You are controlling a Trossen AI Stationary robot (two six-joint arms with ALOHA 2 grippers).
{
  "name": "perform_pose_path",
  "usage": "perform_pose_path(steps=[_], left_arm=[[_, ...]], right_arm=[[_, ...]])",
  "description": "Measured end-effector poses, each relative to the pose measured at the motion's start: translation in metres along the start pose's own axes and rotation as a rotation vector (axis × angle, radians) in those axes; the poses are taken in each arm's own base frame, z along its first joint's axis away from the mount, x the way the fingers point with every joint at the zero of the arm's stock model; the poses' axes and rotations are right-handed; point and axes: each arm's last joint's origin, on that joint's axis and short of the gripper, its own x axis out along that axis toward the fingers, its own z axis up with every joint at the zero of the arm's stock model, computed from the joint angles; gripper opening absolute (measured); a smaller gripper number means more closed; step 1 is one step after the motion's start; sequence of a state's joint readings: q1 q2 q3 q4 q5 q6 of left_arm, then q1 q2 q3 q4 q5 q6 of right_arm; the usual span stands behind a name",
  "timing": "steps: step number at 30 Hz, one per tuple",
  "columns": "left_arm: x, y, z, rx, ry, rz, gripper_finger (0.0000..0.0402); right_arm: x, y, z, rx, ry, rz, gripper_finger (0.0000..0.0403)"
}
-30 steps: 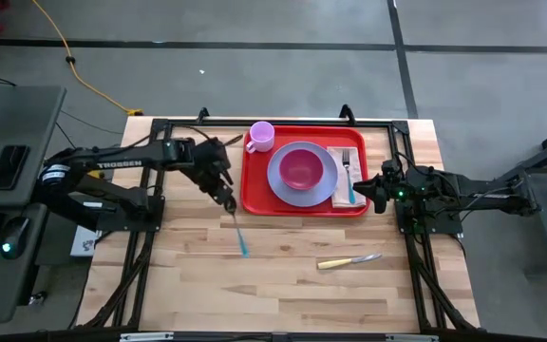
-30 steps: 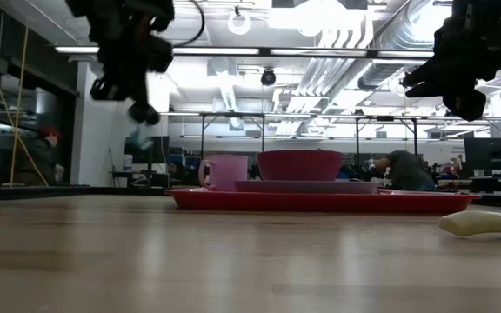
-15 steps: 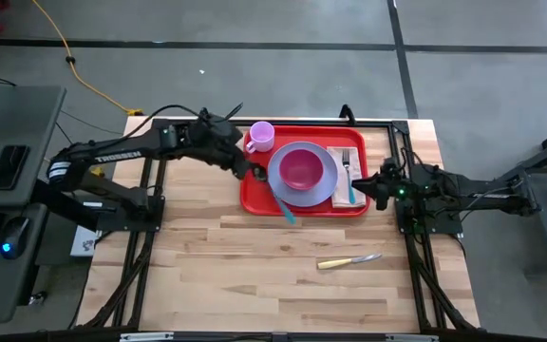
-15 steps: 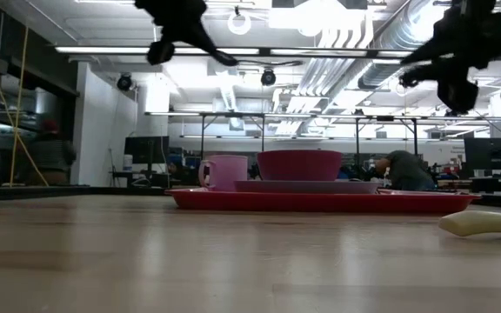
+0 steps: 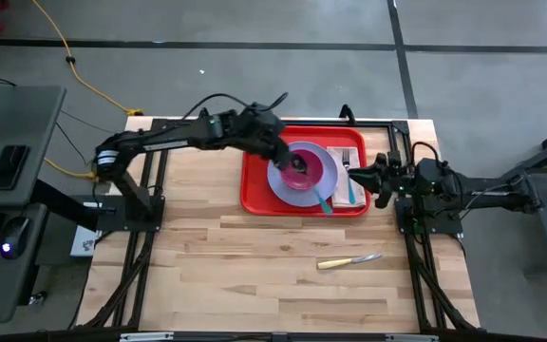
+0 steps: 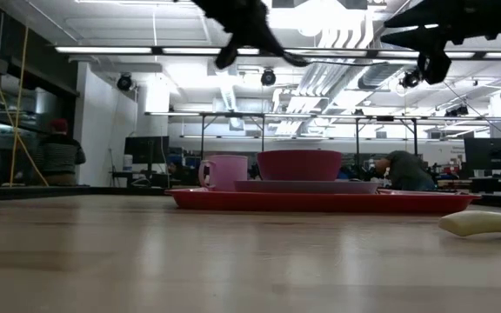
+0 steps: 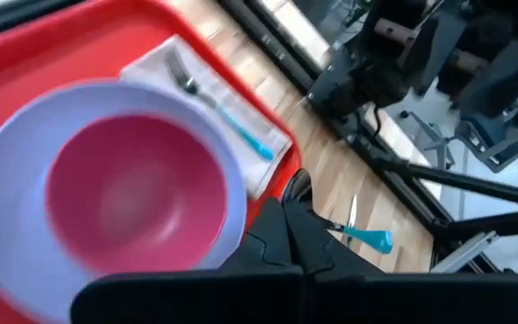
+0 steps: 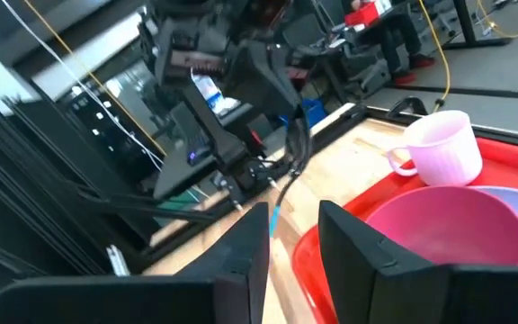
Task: Set up tray
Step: Put the blue spoon on the left of the blue fork on the white napkin on the red serving tray
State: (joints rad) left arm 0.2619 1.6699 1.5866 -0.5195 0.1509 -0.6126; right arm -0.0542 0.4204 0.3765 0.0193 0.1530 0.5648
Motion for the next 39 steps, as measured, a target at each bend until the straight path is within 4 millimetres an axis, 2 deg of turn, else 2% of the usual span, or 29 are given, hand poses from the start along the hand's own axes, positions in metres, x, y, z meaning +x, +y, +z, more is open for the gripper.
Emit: perform_pose_path(steps=[5,10,15,20,24,33,39], left_arm=[[0.022,-0.012,0.02,0.04,0.006,-0.051,0.0006],[0.039,-0.017,0.036,0.061,0.009,-0.078,0.0006],[0.049,-0.014,0.048,0.057,-0.004,-0.08,0.0006],[0.057,-0.01,0.054,0.055,-0.008,-0.088,0.0006],[0.065,-0.006,0.054,0.049,-0.014,-0.09,0.0006],[0.073,-0.005,0.056,0.055,-0.054,-0.084,0.0006],[0.077,0.002,0.058,0.045,-0.051,-0.077,0.0006]], right_arm=[[0.011,0.01,0.013,-0.086,0.051,-0.032,0.0078],[0.013,0.022,0.033,-0.158,0.18,-0.132,0.0078],[0.009,0.035,0.057,-0.187,0.286,-0.258,0.0078],[0.008,0.044,0.072,-0.129,0.384,-0.357,0.0078],[0.014,0.046,0.074,-0.093,0.471,-0.43,0.0078],[0.039,0.042,0.06,-0.104,0.613,-0.5,0.0079],[0.046,0.041,0.056,-0.114,0.642,-0.499,0.0108]])
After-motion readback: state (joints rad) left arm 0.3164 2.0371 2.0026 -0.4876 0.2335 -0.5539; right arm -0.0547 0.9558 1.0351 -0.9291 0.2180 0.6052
